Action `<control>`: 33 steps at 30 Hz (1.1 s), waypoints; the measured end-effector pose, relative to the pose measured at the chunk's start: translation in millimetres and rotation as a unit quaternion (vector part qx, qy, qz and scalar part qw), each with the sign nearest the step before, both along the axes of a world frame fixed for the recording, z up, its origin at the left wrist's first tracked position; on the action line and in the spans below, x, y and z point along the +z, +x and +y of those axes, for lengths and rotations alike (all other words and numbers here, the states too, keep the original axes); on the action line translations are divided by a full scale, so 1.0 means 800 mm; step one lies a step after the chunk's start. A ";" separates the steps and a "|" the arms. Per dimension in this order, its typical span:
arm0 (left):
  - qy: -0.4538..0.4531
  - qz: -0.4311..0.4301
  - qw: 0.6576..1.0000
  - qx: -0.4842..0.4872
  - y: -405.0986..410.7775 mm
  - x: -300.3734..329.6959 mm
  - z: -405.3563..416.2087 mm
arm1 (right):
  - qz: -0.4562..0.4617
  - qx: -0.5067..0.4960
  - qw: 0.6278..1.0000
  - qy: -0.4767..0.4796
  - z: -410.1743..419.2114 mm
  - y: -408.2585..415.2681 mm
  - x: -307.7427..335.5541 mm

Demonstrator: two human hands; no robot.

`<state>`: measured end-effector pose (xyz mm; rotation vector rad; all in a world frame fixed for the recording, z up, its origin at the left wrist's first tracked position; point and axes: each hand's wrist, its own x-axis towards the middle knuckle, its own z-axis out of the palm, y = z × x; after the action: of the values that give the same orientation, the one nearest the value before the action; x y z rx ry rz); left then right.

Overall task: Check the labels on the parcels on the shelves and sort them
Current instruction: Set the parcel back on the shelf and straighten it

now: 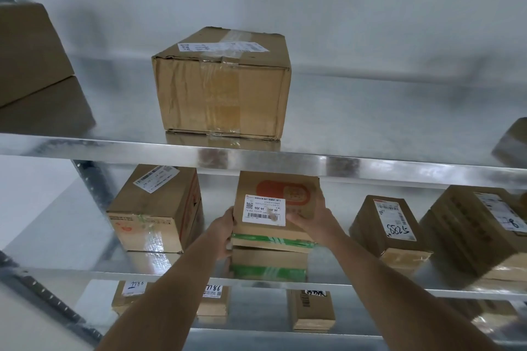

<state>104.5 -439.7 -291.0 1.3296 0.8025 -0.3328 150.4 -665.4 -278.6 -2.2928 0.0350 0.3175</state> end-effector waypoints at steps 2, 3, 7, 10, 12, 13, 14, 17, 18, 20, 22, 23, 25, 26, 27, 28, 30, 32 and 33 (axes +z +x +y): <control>-0.015 -0.011 1.000 0.019 0.003 0.006 0.001 | 0.022 -0.022 0.999 0.027 0.001 -0.004 0.003; -0.025 -0.018 0.999 0.024 0.005 0.007 0.002 | 0.028 -0.033 0.999 0.029 0.001 -0.004 0.003; -0.017 -0.036 0.999 -0.009 0.011 0.004 0.007 | 0.025 -0.069 0.997 0.036 0.000 -0.004 0.003; -0.020 -0.032 0.999 -0.017 0.011 0.005 0.006 | 0.015 -0.098 0.994 0.042 -0.008 -0.004 0.000; -0.030 -0.032 0.999 -0.023 0.011 0.006 0.006 | 0.028 -0.120 0.990 0.072 -0.015 -0.004 -0.006; -0.032 -0.033 0.999 -0.025 0.010 0.007 0.005 | 0.039 -0.127 0.987 0.092 -0.017 -0.007 -0.008; -0.033 -0.033 0.999 -0.026 0.010 0.005 0.005 | 0.050 -0.134 0.983 0.112 -0.018 -0.007 -0.012; -0.033 -0.034 0.998 -0.028 0.009 -0.002 0.004 | 0.049 -0.140 0.979 0.140 -0.016 -0.010 -0.017; -0.032 -0.033 0.998 -0.032 0.009 -0.005 0.005 | 0.045 -0.139 0.979 0.140 -0.016 -0.010 -0.019; -0.032 -0.037 0.998 -0.037 0.010 -0.007 0.005 | 0.040 -0.137 0.980 0.136 -0.016 -0.010 -0.019; -0.022 -0.036 0.999 -0.033 0.009 -0.006 0.005 | 0.046 -0.139 0.980 0.139 -0.017 -0.011 -0.018; -0.020 -0.038 0.999 -0.030 0.009 -0.005 0.005 | 0.048 -0.139 0.979 0.142 -0.018 -0.011 -0.017; -0.018 -0.042 0.998 -0.033 0.010 -0.008 0.004 | 0.046 -0.138 0.979 0.143 -0.018 -0.013 -0.015; -0.016 -0.044 0.998 -0.038 0.009 -0.008 0.005 | 0.046 -0.138 0.979 0.143 -0.018 -0.012 -0.017; -0.016 -0.046 0.998 -0.040 0.010 -0.010 0.005 | 0.046 -0.139 0.979 0.144 -0.019 -0.011 -0.018; -0.017 -0.047 0.998 -0.041 0.012 -0.014 0.006 | 0.050 -0.141 0.978 0.148 -0.019 -0.011 -0.019; -0.013 -0.050 0.998 -0.040 0.012 -0.017 0.007 | 0.075 -0.152 0.972 0.160 -0.020 -0.008 -0.013; -0.010 -0.053 0.998 -0.037 0.012 -0.020 0.007 | 0.103 -0.164 0.964 0.182 -0.021 0.001 -0.003; -0.010 -0.056 0.998 -0.035 0.013 -0.024 0.005 | 0.108 -0.160 0.964 0.180 -0.023 0.008 0.004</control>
<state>115.3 -435.4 -310.1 1.3482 0.6587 -0.3187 156.6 -683.8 -275.1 -1.8465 0.4205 0.3694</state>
